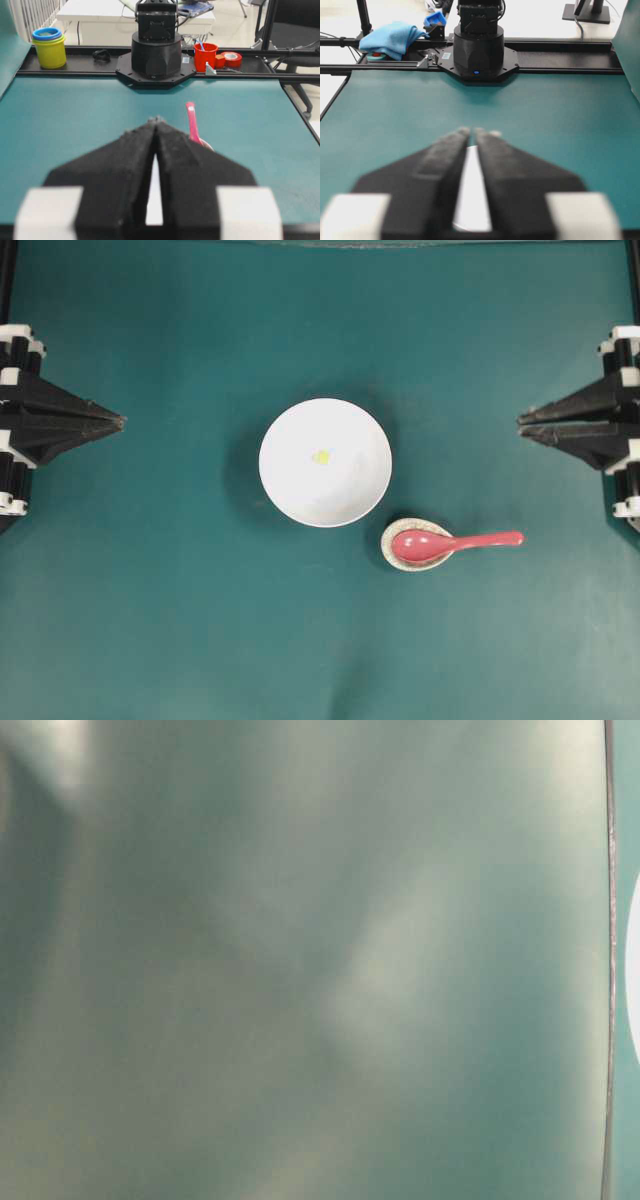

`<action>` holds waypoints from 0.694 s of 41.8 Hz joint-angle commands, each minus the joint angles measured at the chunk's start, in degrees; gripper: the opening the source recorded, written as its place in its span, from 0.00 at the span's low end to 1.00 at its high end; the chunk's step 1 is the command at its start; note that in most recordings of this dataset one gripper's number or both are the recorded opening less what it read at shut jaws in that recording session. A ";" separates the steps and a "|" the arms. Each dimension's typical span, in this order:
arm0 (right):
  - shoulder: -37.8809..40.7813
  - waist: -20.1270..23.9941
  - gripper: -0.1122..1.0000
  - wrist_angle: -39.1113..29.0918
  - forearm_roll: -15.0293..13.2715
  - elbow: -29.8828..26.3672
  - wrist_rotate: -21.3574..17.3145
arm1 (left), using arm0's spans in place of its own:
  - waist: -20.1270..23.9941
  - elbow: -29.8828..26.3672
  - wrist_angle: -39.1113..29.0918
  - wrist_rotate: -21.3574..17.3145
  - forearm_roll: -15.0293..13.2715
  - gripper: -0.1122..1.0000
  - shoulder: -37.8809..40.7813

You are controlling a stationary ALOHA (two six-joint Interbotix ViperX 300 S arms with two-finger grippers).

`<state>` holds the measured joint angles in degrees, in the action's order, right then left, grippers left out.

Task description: Scoop the yellow hexagonal prism block from the bowl with a spoon using the right arm.

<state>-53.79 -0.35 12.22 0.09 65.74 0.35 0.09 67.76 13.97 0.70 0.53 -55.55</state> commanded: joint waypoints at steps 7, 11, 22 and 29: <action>0.79 -0.18 0.56 0.18 0.09 -1.32 0.09 | 0.09 -1.49 0.88 0.09 0.18 0.10 0.35; 1.49 -0.18 0.54 0.18 0.09 -1.14 0.09 | 0.09 -1.49 1.49 0.09 0.18 0.10 0.35; 4.57 -0.18 0.54 0.79 2.46 -0.53 -0.88 | 0.09 -1.41 1.67 0.00 0.18 0.10 0.44; 7.56 0.00 0.54 3.25 2.99 0.18 -1.67 | 0.09 -1.41 1.67 0.00 0.18 0.10 0.44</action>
<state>-47.72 -0.44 13.71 2.72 66.18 -0.97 0.09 67.76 15.03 0.70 0.62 -55.46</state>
